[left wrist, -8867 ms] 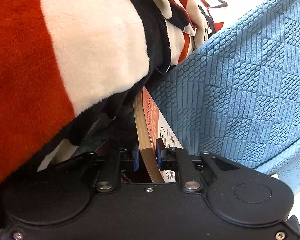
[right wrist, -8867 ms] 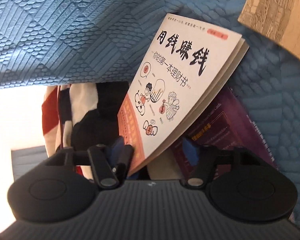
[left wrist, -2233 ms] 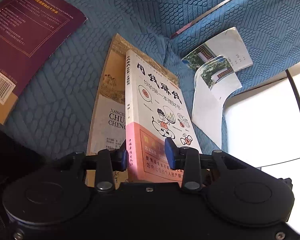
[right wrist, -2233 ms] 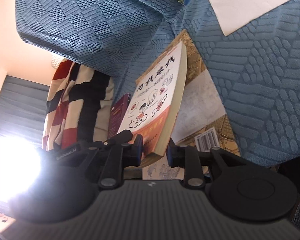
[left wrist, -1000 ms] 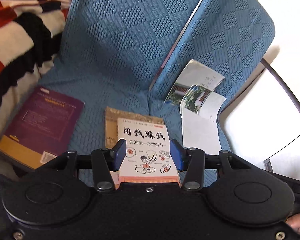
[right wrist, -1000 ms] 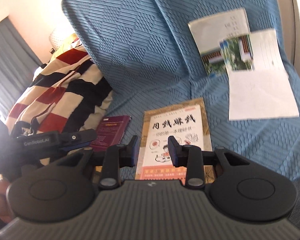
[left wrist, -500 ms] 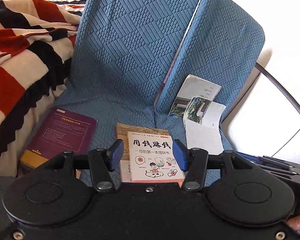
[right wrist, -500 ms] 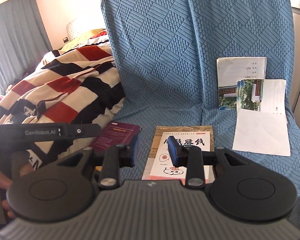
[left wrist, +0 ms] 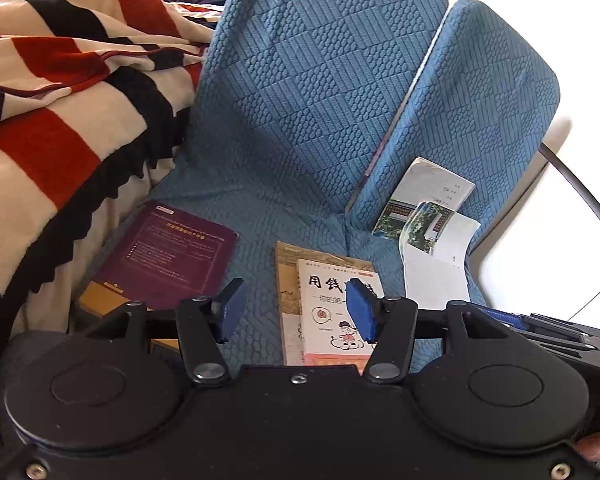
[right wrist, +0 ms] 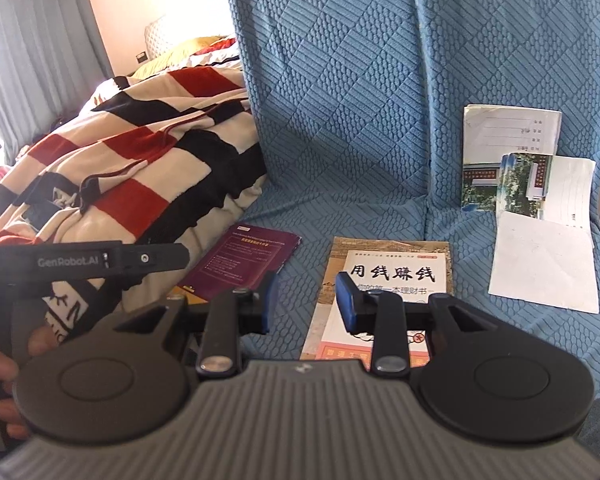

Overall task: Organize objects
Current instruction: 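Open both grippers and withdraw them from the orange book, then move both grippers toward the purple paperback lying on the seat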

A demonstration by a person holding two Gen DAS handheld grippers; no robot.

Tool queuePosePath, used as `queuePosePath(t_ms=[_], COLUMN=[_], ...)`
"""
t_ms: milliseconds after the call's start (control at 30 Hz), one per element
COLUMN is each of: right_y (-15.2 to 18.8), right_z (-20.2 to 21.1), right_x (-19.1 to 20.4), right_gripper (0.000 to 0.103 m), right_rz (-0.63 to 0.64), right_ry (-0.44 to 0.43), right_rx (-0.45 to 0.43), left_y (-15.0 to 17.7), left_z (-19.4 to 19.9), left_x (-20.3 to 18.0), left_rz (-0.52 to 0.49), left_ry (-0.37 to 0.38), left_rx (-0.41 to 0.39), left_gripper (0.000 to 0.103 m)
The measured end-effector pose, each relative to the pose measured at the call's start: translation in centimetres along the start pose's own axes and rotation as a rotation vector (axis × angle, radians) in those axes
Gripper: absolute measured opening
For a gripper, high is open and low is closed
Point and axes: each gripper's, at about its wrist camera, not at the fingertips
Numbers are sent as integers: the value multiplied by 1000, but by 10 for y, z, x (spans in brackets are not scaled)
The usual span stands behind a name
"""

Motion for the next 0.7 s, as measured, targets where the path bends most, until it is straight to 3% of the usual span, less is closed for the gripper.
queuePosePath(t_ms=[367, 700], right_y=[-9, -10], right_z=[-42, -93], right_x=[17, 1], right_gripper=[35, 40], right_rz=[20, -36], right_ry=[-47, -63], right_rx=[57, 128], left_y=[-1, 4], left_z=[-16, -58], left_x=[41, 72], left_rz=[63, 134], left_ry=[-47, -97], left_rx=[24, 115], left_gripper=[57, 59])
Point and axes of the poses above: each gripper's, at about its wrist camera, not at the fingertips, and z roughly against the way its jaws point, x to its left, y to its underside, and after that the axes turned 15 degrees about -y, right-handed
